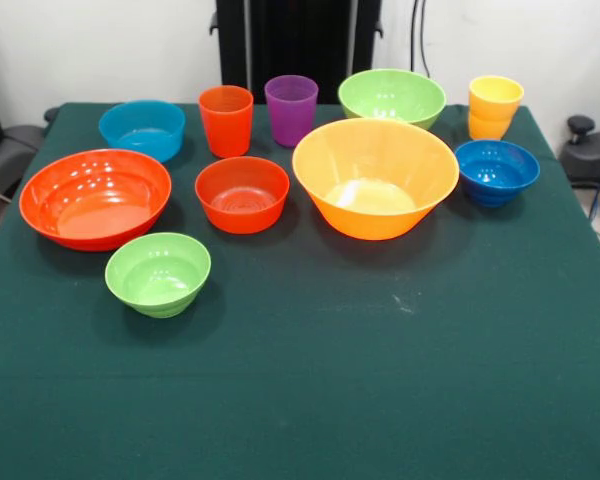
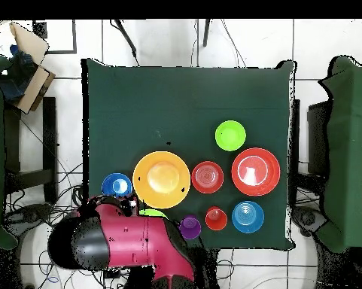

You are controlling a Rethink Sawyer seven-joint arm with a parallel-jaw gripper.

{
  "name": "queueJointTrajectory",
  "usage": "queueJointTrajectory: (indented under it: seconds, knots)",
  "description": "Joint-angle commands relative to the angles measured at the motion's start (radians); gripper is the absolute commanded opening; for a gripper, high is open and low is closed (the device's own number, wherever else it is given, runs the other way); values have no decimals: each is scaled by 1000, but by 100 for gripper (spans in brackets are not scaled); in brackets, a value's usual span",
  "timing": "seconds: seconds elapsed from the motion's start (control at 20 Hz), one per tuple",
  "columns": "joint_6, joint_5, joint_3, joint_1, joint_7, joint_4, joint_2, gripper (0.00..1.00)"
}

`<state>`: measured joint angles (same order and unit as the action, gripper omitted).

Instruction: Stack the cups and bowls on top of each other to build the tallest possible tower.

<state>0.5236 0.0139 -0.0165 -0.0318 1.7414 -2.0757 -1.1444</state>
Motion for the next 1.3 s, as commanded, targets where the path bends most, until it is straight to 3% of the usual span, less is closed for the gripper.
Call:
queueJointTrajectory:
  seconds: [0.05,0.6,0.9,1.15,1.3]
  knots:
    - [-78,-51,-10,7,180,154,251,100]
    - [-164,19,-15,6,207,260,411,100]
    - [-108,42,-52,-19,220,353,459,100]
    - [-13,55,-83,-39,220,410,451,100]
    - [-5,67,-79,-33,210,402,440,100]
